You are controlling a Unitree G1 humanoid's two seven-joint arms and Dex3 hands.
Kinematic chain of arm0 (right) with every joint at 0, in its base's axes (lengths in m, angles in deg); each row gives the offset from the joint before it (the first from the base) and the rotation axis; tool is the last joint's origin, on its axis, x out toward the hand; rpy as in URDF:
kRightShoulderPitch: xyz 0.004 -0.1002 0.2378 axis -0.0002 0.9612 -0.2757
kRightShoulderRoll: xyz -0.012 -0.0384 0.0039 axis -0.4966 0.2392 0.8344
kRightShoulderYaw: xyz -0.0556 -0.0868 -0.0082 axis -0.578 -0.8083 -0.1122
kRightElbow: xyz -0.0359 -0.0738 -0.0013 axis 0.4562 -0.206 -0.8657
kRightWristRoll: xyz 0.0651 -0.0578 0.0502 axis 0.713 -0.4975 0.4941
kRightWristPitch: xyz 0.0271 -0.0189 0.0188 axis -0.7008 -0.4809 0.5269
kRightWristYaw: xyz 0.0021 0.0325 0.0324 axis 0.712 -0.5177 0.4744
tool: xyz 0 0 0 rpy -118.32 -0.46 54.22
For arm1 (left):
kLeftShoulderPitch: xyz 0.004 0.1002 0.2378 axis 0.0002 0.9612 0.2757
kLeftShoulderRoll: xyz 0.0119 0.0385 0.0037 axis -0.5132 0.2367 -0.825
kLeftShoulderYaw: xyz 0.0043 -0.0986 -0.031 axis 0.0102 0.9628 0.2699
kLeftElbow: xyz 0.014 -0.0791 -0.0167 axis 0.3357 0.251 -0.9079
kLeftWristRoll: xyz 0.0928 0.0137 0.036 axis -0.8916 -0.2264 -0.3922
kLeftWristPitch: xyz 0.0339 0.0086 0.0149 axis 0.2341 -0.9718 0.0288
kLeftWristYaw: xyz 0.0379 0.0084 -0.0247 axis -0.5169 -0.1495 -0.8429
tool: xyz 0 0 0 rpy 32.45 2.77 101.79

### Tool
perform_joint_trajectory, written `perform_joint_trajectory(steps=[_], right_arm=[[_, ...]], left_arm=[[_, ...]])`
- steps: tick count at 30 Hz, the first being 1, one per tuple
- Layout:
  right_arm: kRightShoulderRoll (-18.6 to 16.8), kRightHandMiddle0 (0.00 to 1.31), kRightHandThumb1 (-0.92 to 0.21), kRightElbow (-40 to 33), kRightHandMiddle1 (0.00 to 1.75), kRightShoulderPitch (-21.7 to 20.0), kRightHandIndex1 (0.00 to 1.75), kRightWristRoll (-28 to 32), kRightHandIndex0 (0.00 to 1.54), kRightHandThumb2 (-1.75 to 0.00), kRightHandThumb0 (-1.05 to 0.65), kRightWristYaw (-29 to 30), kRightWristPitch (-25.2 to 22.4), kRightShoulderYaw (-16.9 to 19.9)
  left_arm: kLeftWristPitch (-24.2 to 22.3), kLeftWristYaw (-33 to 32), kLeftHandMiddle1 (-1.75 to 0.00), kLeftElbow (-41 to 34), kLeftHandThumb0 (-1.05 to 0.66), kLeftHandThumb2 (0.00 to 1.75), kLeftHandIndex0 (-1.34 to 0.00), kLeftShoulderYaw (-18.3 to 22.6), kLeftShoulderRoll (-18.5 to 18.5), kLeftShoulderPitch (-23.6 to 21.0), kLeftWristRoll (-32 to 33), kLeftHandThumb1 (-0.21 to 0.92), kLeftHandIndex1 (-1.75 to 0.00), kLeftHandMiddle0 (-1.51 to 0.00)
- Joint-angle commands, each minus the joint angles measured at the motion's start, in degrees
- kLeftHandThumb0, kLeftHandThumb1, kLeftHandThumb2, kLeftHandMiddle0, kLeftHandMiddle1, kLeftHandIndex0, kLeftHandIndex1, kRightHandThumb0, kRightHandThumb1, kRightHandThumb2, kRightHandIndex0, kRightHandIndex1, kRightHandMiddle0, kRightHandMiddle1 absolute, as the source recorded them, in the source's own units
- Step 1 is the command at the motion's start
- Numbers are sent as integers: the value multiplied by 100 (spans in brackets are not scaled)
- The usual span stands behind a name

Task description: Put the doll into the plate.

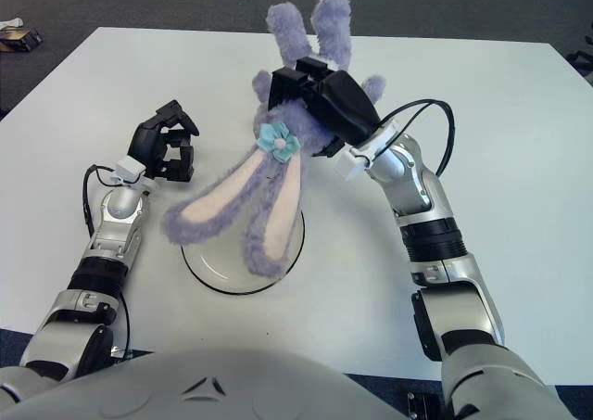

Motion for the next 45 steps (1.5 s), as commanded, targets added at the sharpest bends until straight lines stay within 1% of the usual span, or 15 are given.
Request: perform_joint_trajectory(steps=[1, 7, 11, 16, 19, 23, 30, 34, 39, 41, 45], right_arm=[[-6, 61, -3, 30, 175, -236, 163, -186, 86, -161, 0, 299, -86, 110], [32, 60, -3, 215, 175, -444, 160, -156, 87, -160, 0, 451, -255, 142], [45, 59, -4, 354, 175, -553, 161, -130, 87, -159, 0, 516, -347, 156], [37, 59, -4, 368, 175, -587, 162, -125, 86, -159, 0, 538, -537, 168], [58, 59, -4, 364, 175, -608, 163, -215, 86, -160, 0, 604, -637, 171], [90, 59, -5, 360, 175, -628, 166, -340, 84, -160, 0, 723, -701, 152], [140, 57, -8, 334, 175, -639, 169, -550, 81, -158, 0, 820, -917, 122], [158, 56, -9, 431, 175, -682, 172, -726, 78, -158, 0, 1035, -911, 105], [176, 59, -5, 527, 175, -724, 174, -752, 80, -163, 0, 1132, -890, 68], [197, 60, -4, 596, 175, -758, 174, -773, 80, -164, 0, 1174, -881, 55], [274, 63, -1, 792, 174, -868, 175, -928, 82, -166, 0, 1384, -826, 23]], left_arm=[[232, 95, -175, 535, -50, 138, -65, -30, -48, 472, -78, 27, -175, -132], [396, 303, -175, 387, -50, 137, -65, -13, -141, 572, 118, 27, -175, -132], [368, 344, -175, -168, -50, 137, -65, -66, -100, 848, 154, 27, -175, -133], [274, 174, -175, -894, -50, 137, -65, -82, -22, 1276, -53, 27, -175, -133], [217, 71, -175, -1151, -49, 136, -64, -56, 10, 1449, -197, 29, -175, -132], [116, 35, -175, -1338, -49, 135, -63, -58, 30, 1553, -239, 29, -175, -132], [-379, 616, -175, -1761, -49, 134, -63, -180, -66, 1744, 528, 30, -175, -130], [-656, 917, -175, -2022, -49, 134, -63, -211, -92, 1818, 961, 30, -175, -126], [-800, 1040, -175, -2167, -49, 134, -63, -196, -83, 1850, 1078, 29, -175, -123], [-889, 1004, -175, -2354, -49, 135, -63, -235, -38, 1906, 1036, 29, -175, -123], [-1151, 787, -175, -2970, -49, 135, -64, -438, 148, 2172, 792, 29, -175, -122]])
